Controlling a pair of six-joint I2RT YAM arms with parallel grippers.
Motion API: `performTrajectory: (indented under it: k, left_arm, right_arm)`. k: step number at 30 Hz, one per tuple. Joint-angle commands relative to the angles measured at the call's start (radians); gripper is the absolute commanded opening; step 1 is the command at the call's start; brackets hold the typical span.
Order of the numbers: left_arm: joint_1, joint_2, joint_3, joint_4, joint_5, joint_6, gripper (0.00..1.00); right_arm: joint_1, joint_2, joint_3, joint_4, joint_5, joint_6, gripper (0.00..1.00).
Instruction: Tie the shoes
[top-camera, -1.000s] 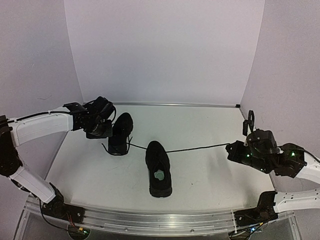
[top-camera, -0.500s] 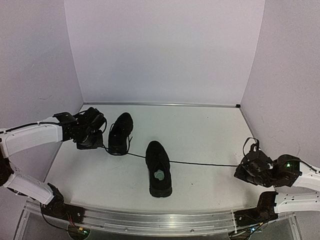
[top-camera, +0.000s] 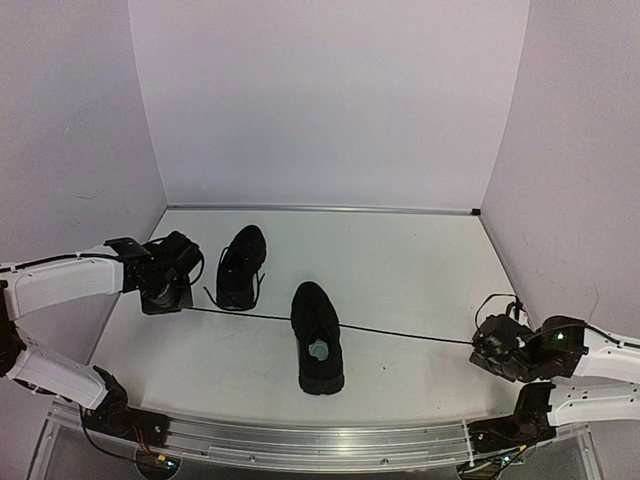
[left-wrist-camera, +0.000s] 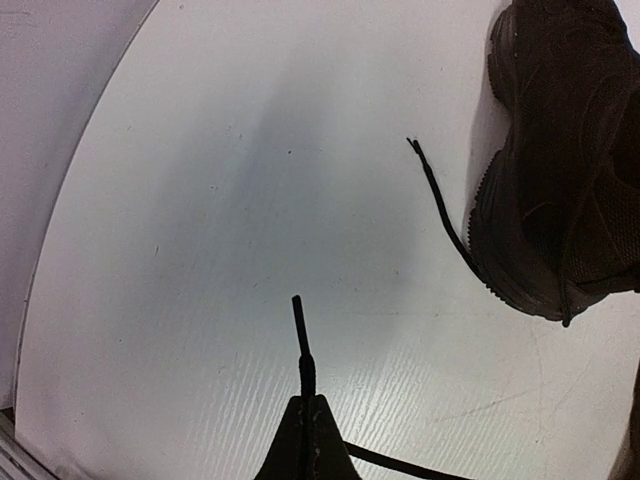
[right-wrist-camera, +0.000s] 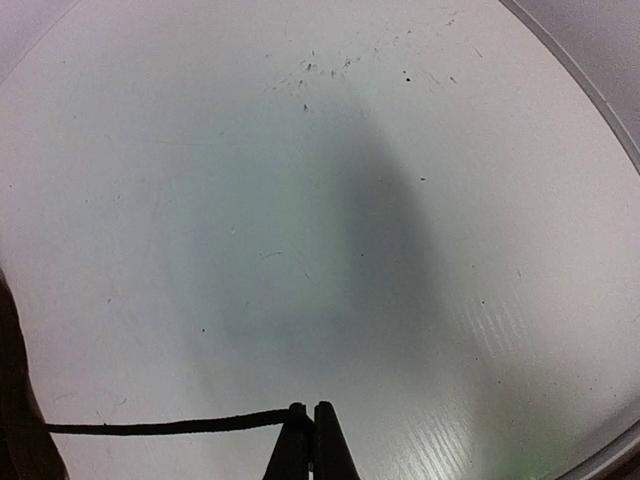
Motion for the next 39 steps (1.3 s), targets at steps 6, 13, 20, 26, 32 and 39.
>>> performTrajectory:
  k: [6,13,20,26,32,39]
  left_arm:
    - [0.059,-0.045,0.026,-0.018,-0.059,0.044,0.00]
    - [0.108,-0.051,0.031,0.002,-0.053,0.074,0.00]
    - [0.133,-0.025,0.021,0.038,-0.022,0.096,0.00]
    - [0.137,-0.018,0.000,0.065,-0.001,0.098,0.00]
    - [0.138,-0.011,-0.014,0.083,0.009,0.101,0.00]
    - [0.139,0.029,-0.050,0.155,0.100,0.107,0.00]
  right_arm:
    - [0.003,-0.026,0.167,-0.168,0.264,0.069,0.00]
    - [0.001,0.036,0.173,-0.173,0.294,0.090,0.00]
    - [-0.049,0.246,0.162,-0.021,0.272,0.013,0.00]
    - [-0.131,0.350,0.181,0.129,0.243,-0.159,0.00]
    - [-0.270,0.321,0.191,0.161,0.207,-0.326,0.00]
    - [-0.392,0.378,0.128,0.328,0.048,-0.462,0.00]
